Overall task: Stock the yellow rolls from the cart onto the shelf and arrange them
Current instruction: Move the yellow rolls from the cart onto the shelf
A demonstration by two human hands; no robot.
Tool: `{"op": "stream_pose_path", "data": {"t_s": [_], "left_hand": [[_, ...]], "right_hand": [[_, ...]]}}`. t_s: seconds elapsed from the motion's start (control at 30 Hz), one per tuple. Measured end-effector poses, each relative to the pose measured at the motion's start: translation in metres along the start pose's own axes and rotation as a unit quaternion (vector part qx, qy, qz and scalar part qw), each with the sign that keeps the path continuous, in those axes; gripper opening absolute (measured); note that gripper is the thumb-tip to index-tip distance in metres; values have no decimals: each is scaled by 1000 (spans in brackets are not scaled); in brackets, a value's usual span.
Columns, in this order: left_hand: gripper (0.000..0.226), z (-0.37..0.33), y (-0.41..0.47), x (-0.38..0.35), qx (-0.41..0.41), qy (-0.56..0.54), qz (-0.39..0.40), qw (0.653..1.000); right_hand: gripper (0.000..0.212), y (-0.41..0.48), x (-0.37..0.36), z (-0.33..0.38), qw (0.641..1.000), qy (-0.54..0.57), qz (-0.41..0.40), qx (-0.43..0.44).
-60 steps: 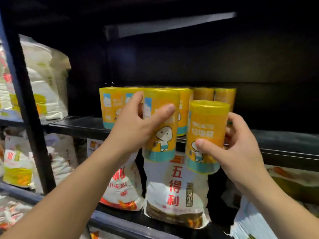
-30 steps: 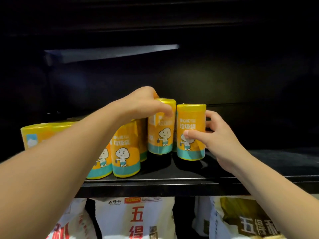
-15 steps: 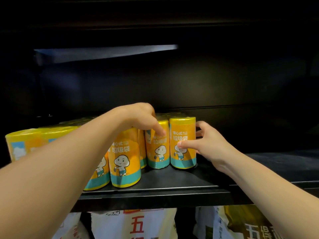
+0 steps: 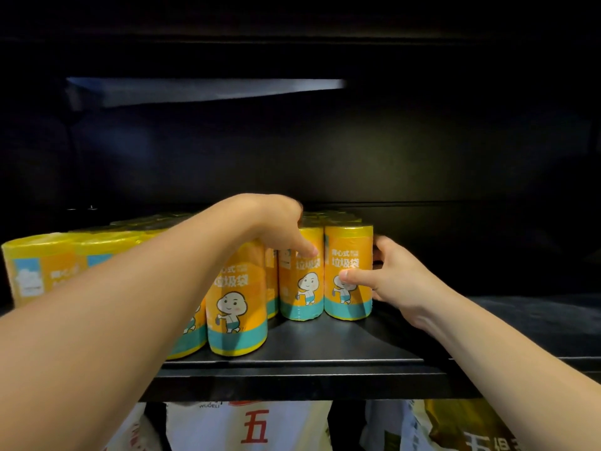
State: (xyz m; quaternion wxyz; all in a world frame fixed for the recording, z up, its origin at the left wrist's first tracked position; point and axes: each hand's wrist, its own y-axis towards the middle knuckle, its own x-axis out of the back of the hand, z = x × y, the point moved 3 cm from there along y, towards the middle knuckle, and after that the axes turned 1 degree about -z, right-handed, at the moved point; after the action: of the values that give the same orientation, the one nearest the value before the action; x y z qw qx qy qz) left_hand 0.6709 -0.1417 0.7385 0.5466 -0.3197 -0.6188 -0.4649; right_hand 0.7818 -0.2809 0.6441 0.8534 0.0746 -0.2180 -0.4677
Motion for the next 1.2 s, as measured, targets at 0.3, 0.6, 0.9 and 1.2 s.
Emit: {"op": "stream_pose_path", "data": {"t_s": [0.3, 0.6, 0.9, 1.2], "left_hand": [[73, -6, 0, 2, -3, 60, 13, 998], [82, -3, -21, 17, -7, 12, -113, 994], [32, -5, -94, 6, -39, -161, -358, 919], [18, 2, -181, -32, -47, -271, -391, 878]], "right_hand": [[55, -3, -1, 3, 999, -40, 11, 9], [84, -17, 2, 12, 991, -118, -20, 62], [56, -68, 12, 17, 959, -36, -161, 232], [26, -147, -46, 13, 924, 160, -29, 345]]}}
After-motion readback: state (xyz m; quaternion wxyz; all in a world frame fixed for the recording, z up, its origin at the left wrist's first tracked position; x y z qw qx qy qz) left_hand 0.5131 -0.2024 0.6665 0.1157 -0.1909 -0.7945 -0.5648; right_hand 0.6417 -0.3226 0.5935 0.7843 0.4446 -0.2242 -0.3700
